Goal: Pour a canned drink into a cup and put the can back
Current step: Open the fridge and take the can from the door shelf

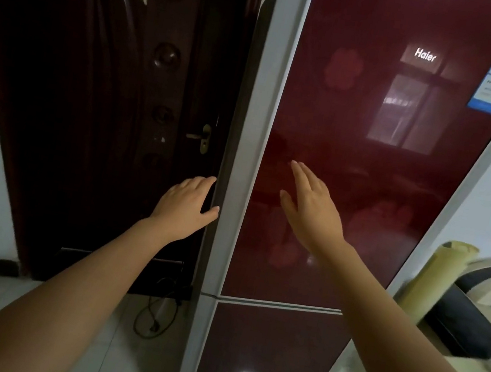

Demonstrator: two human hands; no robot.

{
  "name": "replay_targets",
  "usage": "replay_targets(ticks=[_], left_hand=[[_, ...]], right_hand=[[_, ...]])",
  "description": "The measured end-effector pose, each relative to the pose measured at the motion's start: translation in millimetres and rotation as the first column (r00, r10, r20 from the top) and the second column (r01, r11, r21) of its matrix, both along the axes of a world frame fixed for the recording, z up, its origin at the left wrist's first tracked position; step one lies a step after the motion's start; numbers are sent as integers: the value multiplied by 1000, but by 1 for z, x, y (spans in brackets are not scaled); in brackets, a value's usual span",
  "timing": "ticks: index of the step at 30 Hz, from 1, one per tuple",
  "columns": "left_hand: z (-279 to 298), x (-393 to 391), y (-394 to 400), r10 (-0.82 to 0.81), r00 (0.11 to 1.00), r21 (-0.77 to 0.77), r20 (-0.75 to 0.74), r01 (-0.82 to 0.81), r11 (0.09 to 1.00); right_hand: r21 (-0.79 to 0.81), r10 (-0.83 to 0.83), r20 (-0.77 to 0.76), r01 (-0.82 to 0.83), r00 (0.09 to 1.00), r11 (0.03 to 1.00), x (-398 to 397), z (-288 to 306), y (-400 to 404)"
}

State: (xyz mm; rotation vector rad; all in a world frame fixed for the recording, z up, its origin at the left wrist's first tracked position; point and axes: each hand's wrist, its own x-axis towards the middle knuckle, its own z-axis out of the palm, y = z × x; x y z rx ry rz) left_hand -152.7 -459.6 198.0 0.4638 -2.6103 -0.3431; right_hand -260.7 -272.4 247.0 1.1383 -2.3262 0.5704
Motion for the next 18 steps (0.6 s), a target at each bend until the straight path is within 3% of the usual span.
replay_targets(ticks=[11, 18], left_hand=[[5, -68, -94, -301, 944, -20, 133, 306, 952], [7, -105, -122, -391, 905, -10, 167, 398, 917]], right_hand=[[-120, -165, -29, 161, 986, 980, -19, 9, -91], [-77, -286, 2, 285, 958, 955, -25, 13, -128]])
